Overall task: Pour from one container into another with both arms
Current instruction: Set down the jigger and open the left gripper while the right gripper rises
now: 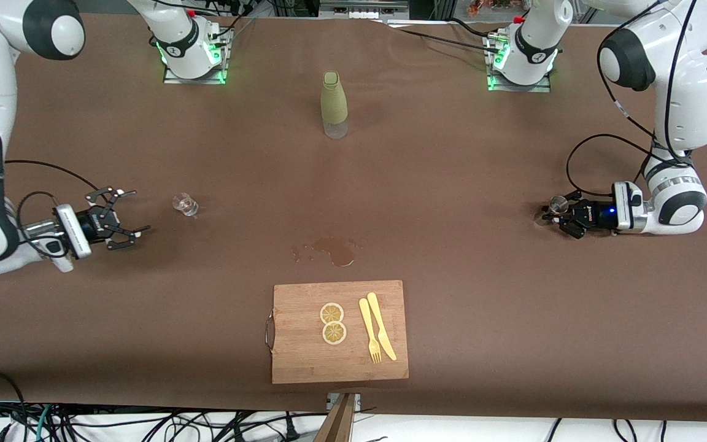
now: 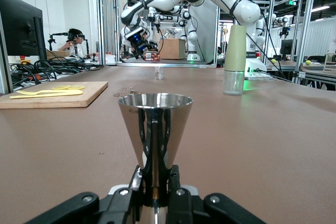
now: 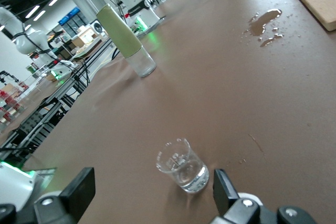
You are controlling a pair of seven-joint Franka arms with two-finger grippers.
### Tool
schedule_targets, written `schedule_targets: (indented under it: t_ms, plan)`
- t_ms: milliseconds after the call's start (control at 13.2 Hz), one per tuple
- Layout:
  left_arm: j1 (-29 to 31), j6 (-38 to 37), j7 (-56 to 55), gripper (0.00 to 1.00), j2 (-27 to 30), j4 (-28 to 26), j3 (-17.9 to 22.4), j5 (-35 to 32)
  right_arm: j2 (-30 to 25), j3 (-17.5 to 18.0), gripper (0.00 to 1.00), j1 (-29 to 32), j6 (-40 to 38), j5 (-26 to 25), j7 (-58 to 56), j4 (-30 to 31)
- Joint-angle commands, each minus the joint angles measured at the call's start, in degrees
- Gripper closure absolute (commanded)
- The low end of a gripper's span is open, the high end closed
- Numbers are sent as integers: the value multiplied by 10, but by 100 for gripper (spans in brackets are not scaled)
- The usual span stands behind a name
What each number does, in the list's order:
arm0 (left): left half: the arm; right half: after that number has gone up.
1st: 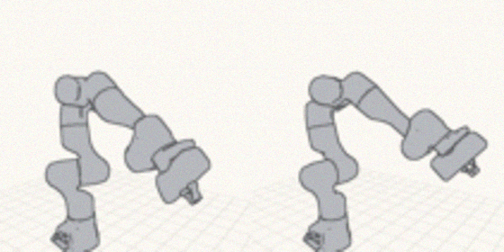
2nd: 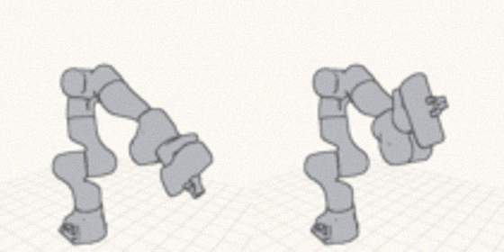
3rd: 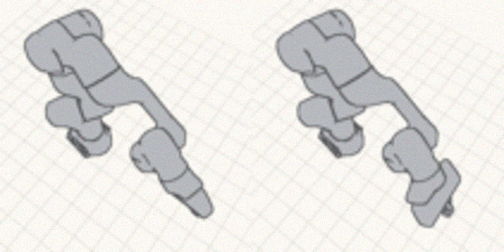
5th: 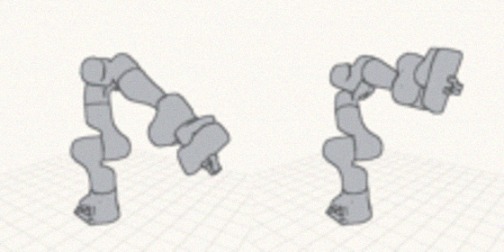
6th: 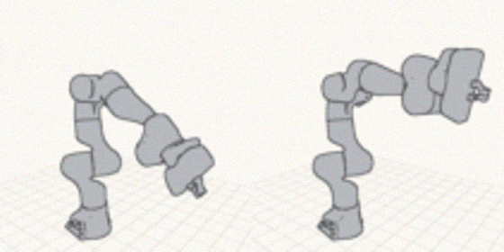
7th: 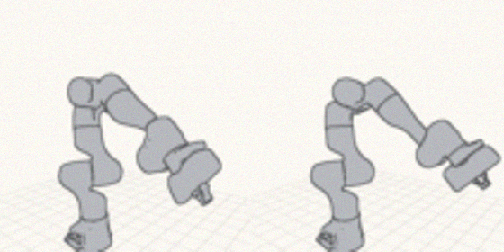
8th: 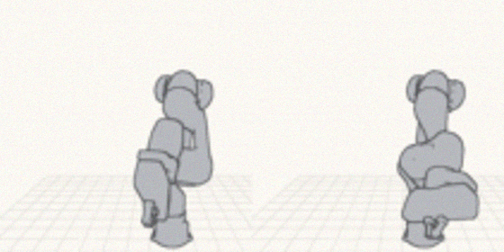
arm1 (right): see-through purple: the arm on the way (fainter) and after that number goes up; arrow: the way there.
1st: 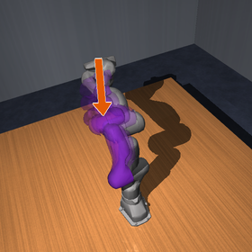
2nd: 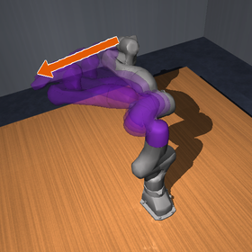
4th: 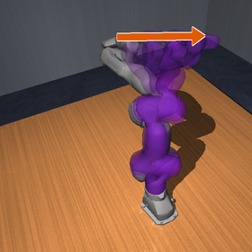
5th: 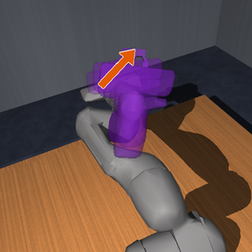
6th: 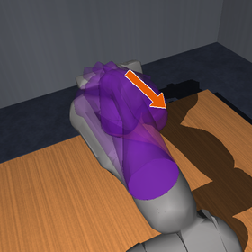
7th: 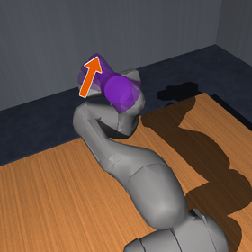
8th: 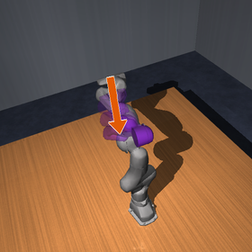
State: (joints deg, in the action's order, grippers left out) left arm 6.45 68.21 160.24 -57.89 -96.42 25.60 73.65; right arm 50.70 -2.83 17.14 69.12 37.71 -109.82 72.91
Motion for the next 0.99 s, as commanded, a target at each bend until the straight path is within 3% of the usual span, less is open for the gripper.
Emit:
schedule_targets:
  t_ms: [0, 228, 455, 683, 910]
  plan:
    - [2, -1, 133, 4, -20, 9, 4, -15, -62, 4, 0, -5, -17, -35, 105, 13]
    - [4, 25, 100, 0, -16, 29, 4, -18, -107, 0, 0, -25, -45, -64, 168, 13]
    - [3, 86, 27, 0, -6, 81, 8, -36, -189, -11, 0, -62, -38, -148, 251, 28]
    - [0, 168, -148, 0, 34, 101, 8, -122, -276, -12, 0, -102, -33, -239, 358, 53]
    - [-5, 177, -345, 0, 69, 119, 9, -202, -339, -14, 0, -123, -3, -292, 420, 93]
